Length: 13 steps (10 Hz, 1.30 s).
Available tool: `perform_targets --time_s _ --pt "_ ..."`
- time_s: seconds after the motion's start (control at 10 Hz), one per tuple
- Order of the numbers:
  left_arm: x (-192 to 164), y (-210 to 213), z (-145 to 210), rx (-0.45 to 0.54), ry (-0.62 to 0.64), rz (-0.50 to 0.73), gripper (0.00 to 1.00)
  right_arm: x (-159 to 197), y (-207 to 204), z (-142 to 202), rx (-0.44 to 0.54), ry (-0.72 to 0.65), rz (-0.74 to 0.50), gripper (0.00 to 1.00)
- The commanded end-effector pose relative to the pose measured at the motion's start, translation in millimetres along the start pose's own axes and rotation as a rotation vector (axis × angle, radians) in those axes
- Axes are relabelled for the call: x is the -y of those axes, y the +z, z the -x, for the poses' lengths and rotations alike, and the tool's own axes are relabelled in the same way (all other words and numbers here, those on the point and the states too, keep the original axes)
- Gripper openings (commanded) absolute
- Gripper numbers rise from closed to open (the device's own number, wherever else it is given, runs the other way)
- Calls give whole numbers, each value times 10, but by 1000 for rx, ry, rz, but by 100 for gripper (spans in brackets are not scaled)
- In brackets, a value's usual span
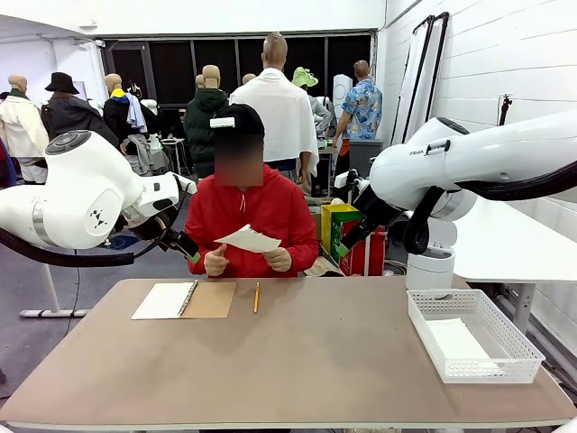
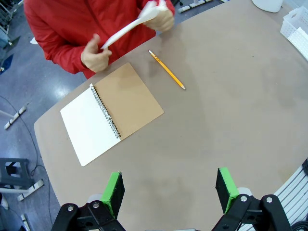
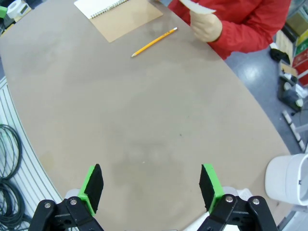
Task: Sort the paper based on its condition.
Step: If a person hands you a paper, place it in the Organizing basket , and if it's crumpled, put it in the Trash can.
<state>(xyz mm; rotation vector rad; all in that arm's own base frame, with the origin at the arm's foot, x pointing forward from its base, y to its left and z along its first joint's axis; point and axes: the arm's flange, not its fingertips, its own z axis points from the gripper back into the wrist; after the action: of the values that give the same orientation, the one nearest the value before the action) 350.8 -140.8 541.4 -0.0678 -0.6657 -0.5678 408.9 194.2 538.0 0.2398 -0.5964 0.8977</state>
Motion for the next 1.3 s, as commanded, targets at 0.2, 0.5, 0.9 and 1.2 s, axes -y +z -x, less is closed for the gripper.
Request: perform_targets --time_s 0.2,0.5,0.9,1.2 --pt "-5 1 2 4 1 0 100 8 -8 -18 -2 1 6 100" --pt "-5 1 2 4 1 0 100 8 -8 -18 -2 1 6 100" --pt "-5 1 2 4 1 0 100 8 -8 -18 -2 1 6 100" --pt "-5 1 2 4 1 0 100 51 -13 -26 -7 -74 -14 100"
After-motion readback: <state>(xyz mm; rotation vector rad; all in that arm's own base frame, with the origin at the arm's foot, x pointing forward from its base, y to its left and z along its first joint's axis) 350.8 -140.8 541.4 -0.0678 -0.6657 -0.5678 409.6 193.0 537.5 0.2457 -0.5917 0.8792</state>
